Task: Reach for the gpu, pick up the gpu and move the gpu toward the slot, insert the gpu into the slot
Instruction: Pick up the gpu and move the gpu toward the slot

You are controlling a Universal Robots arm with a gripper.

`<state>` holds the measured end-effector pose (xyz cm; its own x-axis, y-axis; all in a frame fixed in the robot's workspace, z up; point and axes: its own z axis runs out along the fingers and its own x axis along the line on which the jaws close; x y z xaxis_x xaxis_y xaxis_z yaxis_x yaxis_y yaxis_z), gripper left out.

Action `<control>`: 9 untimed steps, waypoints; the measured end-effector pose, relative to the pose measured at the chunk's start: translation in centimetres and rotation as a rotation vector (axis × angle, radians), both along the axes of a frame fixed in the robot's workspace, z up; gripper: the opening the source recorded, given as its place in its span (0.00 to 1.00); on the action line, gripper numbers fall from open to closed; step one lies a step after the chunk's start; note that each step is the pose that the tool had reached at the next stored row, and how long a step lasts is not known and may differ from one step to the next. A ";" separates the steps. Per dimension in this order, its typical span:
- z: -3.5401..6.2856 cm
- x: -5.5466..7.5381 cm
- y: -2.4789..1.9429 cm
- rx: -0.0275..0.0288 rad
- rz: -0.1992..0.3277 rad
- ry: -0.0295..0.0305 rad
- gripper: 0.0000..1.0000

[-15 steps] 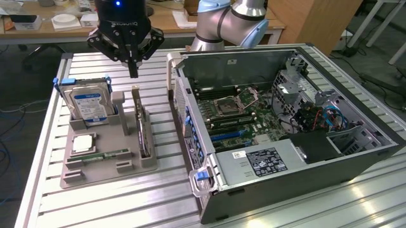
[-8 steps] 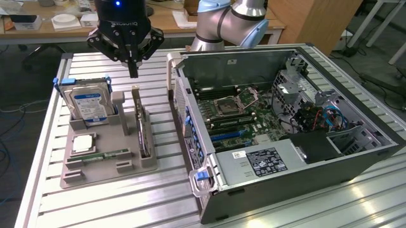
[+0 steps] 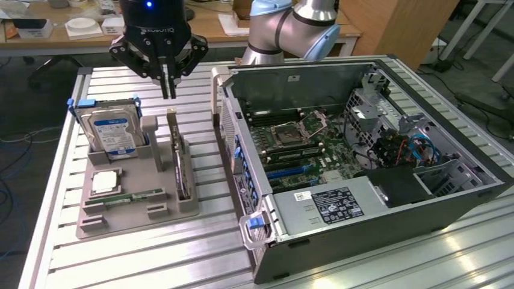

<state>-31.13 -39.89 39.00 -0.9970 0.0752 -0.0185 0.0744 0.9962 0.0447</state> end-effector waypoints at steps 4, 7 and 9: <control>0.00 0.0 0.00 0.0000 0.000 0.0000 0.32; 0.00 0.0 0.00 0.0000 0.000 0.0000 0.44; 0.00 0.0 0.00 0.0000 0.000 0.0000 0.55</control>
